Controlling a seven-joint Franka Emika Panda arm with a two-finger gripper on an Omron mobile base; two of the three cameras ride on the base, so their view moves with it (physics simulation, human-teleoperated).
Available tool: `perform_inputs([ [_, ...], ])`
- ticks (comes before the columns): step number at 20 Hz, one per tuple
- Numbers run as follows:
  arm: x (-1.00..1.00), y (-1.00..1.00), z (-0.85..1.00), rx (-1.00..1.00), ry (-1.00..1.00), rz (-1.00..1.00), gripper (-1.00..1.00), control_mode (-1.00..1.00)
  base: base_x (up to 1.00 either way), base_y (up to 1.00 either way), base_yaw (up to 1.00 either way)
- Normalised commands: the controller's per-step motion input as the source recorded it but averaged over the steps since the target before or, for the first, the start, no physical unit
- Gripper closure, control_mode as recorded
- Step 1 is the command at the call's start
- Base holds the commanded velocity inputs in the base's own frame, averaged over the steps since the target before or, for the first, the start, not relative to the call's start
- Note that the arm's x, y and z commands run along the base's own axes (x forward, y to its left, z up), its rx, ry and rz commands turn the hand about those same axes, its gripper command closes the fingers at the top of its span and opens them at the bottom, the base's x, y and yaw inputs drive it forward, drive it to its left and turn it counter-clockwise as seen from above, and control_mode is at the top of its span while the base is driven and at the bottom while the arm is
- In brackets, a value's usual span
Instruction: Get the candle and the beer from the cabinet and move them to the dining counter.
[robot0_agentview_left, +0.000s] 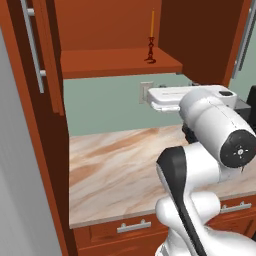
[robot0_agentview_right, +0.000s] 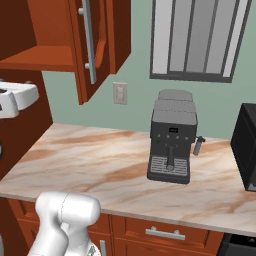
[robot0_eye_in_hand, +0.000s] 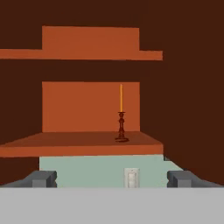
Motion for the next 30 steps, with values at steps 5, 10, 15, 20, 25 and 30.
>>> perform_inputs([
  [5,0.52,-0.01,0.11,0.13,0.02,-0.05,-1.0,-1.0,0.0,0.0,0.0],
  [10,0.57,-0.01,0.0,0.08,0.14,-0.04,-1.0,-1.0,0.0,0.0,0.0],
  [15,0.52,-0.01,0.0,0.04,0.02,-0.06,-1.0,-1.0,0.0,0.0,0.0],
  [20,0.34,0.0,0.03,0.0,-0.08,-0.01,-1.0,-1.0,0.0,0.0,0.0],
  [25,0.25,0.0,0.0,0.0,-0.16,0.0,-1.0,-1.0,0.0,0.0,0.0],
  [30,0.34,0.0,0.0,0.0,-0.1,-0.01,-1.0,-1.0,0.0,0.0,0.0],
])
